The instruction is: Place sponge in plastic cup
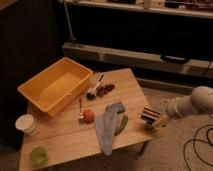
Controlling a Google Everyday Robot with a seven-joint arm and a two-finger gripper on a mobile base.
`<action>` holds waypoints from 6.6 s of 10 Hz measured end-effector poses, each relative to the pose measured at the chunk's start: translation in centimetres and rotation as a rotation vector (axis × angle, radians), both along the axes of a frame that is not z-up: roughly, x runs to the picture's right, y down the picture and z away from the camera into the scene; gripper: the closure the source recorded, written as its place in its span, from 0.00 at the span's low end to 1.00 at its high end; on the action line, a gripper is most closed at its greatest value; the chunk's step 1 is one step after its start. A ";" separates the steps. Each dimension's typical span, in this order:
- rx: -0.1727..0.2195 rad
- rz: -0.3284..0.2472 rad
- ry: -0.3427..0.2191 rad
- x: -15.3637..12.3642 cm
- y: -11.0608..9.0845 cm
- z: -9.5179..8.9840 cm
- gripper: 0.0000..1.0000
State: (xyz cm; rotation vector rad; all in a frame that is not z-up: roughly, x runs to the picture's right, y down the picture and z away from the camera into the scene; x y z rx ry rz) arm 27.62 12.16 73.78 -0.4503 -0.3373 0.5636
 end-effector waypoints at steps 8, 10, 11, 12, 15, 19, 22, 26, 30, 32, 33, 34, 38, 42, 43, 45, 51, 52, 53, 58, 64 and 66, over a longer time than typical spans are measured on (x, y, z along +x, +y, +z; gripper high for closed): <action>-0.011 -0.408 -0.122 -14.9 -5.5 1.0 0.20; -0.024 -0.445 -0.126 -16.2 -5.7 1.1 0.20; -0.023 -0.442 -0.124 -16.1 -5.7 1.2 0.20; -0.020 -0.444 -0.121 -16.0 -5.7 1.2 0.20; 0.073 -0.530 -0.109 -14.6 -6.0 4.1 0.20; 0.162 -0.654 -0.137 -13.6 -7.5 7.1 0.20; 0.155 -0.667 -0.151 -13.7 -7.4 7.3 0.20; 0.185 -0.762 -0.327 -19.1 -6.9 10.1 0.20; 0.162 -0.855 -0.435 -21.1 -3.9 13.5 0.20; 0.106 -0.882 -0.425 -20.1 -2.0 14.9 0.20; 0.073 -0.893 -0.418 -20.0 -1.2 15.5 0.20; 0.053 -0.890 -0.406 -19.2 -0.8 15.8 0.20; 0.016 -0.851 -0.385 -18.8 -0.6 17.0 0.31; 0.017 -0.834 -0.400 -20.3 -1.3 17.3 0.69; 0.017 -0.841 -0.405 -21.1 -1.6 17.0 0.84; 0.007 -0.804 -0.379 -20.5 -2.3 16.3 0.97; 0.073 -0.699 -0.207 -18.3 -10.2 6.0 1.00; 0.093 -0.708 -0.200 -19.1 -11.0 4.7 1.00; 0.119 -0.716 -0.201 -20.9 -12.3 3.5 1.00; 0.176 -0.721 -0.157 -23.5 -14.4 2.5 1.00; 0.222 -0.754 -0.253 -23.8 -16.3 -0.9 1.00; 0.244 -0.788 -0.343 -27.7 -14.9 -2.3 1.00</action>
